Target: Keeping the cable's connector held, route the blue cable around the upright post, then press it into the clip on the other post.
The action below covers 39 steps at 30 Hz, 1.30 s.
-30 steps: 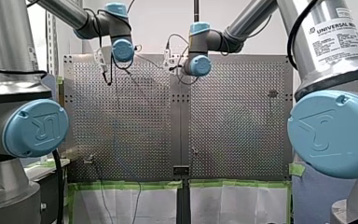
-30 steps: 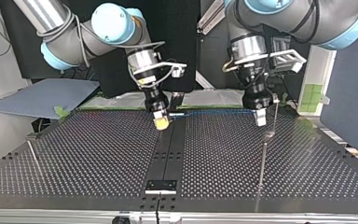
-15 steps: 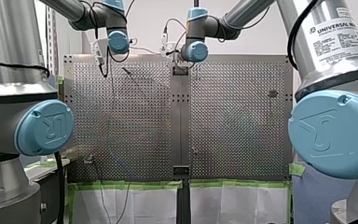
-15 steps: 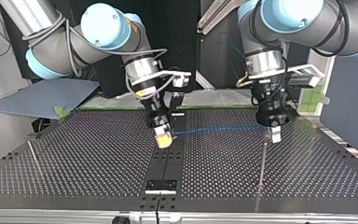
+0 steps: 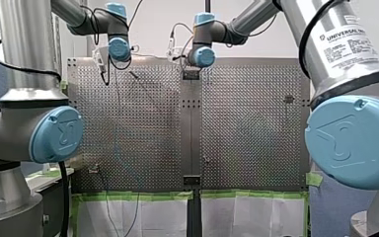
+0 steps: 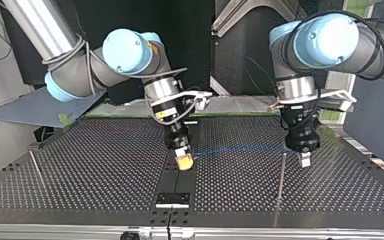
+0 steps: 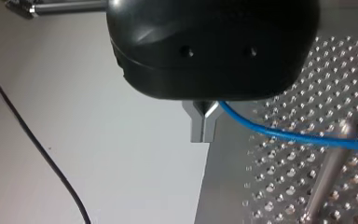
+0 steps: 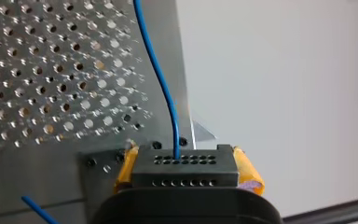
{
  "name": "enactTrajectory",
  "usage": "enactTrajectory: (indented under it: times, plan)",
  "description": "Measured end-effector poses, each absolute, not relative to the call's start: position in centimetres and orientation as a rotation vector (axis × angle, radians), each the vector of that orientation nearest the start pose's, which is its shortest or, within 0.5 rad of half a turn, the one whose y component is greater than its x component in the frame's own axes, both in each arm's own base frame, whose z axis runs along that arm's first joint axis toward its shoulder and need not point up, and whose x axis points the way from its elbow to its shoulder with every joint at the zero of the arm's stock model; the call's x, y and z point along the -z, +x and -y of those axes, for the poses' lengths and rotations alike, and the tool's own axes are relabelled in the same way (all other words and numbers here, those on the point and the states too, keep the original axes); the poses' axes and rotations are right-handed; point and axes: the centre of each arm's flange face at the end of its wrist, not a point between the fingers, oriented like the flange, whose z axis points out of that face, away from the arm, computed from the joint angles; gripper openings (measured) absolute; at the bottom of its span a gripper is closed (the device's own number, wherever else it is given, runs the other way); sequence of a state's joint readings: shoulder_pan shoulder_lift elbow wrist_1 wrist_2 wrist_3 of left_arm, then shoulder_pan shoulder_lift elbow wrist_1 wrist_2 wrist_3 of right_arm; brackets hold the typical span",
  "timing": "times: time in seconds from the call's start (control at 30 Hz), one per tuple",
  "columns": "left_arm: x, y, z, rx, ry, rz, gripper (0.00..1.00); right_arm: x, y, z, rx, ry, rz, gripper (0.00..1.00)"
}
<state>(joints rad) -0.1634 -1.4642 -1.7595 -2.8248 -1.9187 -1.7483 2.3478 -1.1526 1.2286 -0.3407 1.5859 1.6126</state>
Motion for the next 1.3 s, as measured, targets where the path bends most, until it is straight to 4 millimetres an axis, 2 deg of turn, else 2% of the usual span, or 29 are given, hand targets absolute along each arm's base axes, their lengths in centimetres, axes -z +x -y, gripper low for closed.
enactTrajectory:
  times: [0.27,0.47,0.67,0.8,1.1,1.3]
  plan:
    - [-48.5,47.3,15.1,0.062,-0.308,-1.311,0.00,-44.6,59.0,40.8,-1.965,1.480,0.663,0.00]
    - [-48.5,50.3,12.9,0.052,-0.333,-1.312,0.00,-45.4,59.9,41.7,-1.977,1.464,0.654,0.00]
    - [-46.9,52.8,11.1,0.065,-0.353,-1.336,0.00,-44.8,60.2,42.6,-1.971,1.466,0.656,0.00]
    - [-45.9,53.5,10.5,0.068,-0.359,-1.351,0.00,-43.8,60.5,43.0,-1.960,1.481,0.662,0.00]
    - [-45.3,54.1,10.3,0.097,-0.366,-1.358,0.00,-42.0,60.7,43.7,-1.925,1.498,0.682,0.00]
    - [-42.7,55.4,10.6,0.106,-0.359,-1.408,0.00,-41.4,60.5,44.1,-1.902,1.510,0.688,0.00]
